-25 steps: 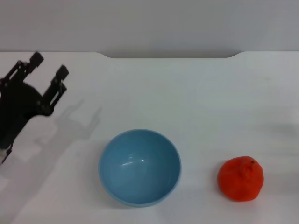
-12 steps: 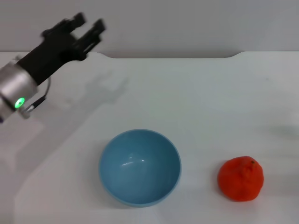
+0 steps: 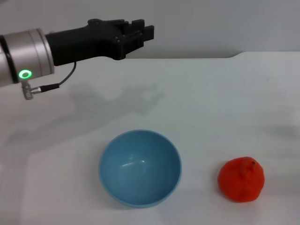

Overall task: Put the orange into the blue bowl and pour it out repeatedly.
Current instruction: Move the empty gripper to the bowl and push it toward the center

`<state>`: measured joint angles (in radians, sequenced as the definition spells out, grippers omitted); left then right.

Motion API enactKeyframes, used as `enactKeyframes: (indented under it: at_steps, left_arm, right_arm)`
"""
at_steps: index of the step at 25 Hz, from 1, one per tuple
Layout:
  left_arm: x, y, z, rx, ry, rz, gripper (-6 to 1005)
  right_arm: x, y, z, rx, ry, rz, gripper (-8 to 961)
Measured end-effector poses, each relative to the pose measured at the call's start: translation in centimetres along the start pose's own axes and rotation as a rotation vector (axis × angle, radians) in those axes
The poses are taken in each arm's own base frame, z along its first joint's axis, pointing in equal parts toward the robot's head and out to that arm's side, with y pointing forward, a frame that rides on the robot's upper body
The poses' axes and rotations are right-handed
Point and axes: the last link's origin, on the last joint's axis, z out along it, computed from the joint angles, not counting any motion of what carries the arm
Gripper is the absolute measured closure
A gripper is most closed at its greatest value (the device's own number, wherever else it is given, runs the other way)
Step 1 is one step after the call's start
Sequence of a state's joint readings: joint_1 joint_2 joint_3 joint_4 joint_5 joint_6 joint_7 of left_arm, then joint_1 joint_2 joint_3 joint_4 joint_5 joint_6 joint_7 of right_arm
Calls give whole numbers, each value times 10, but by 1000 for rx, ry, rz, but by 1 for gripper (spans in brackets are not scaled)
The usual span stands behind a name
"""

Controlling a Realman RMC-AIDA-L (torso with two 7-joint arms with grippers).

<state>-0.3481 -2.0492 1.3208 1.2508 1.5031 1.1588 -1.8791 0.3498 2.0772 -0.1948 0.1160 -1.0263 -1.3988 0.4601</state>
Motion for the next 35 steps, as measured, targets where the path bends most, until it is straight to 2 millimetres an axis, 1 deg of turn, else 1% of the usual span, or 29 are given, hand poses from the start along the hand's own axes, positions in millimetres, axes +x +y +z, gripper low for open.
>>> enactKeyframes:
  at_steps: [1,4,7,8,9,12,14,16,17,18,20,21,22,23,28,35]
  left_arm:
    - [5,5,-3,1,-10,22,519]
    - [12,19,-12,30,-68,85,633]
    - [18,28,-24,98,-157,119,747]
    - [21,32,-32,157,-238,135,714]
    - [21,32,-32,157,-238,135,681]
    - [21,38,-38,235,-380,96,581]
    - [19,42,-36,249,-457,44,406]
    - [19,43,-34,252,-484,24,406]
    - [14,46,-29,256,-581,-48,406]
    - [12,47,-27,258,-628,-76,407]
    - [11,47,-27,259,-642,-85,407]
    - [3,45,-19,259,-733,-139,407]
    - [-2,44,-16,251,-760,-160,408]
    - [-2,44,-16,251,-760,-160,408]
    - [-17,40,0,220,-835,-209,412]
    - [-26,32,11,217,-877,-257,428]
  right_arm:
    - [0,0,0,0,-1,0,445]
    - [-1,0,0,-1,-2,-2,446]
    - [-1,-2,-1,2,-2,-5,447]
    - [-1,-2,-1,2,-3,-6,447]
    - [-1,-2,-1,2,-3,-6,448]
    - [-2,-2,0,1,-4,-8,449]
    - [-2,-2,1,0,-4,-8,449]
    - [-2,-2,2,-2,-4,-8,450]
    - [-2,-1,3,-2,-4,-8,450]
    - [-2,-1,3,-2,-4,-8,451]
    - [-2,-1,3,-3,-2,-8,451]
    - [-2,-1,3,-3,-2,-8,452]
    - [-2,-1,3,-3,-2,-8,452]
    - [-2,-1,4,-3,-2,-8,453]
    - [-2,-2,3,-1,0,-11,454]
    - [-4,-6,2,5,-5,-29,457]
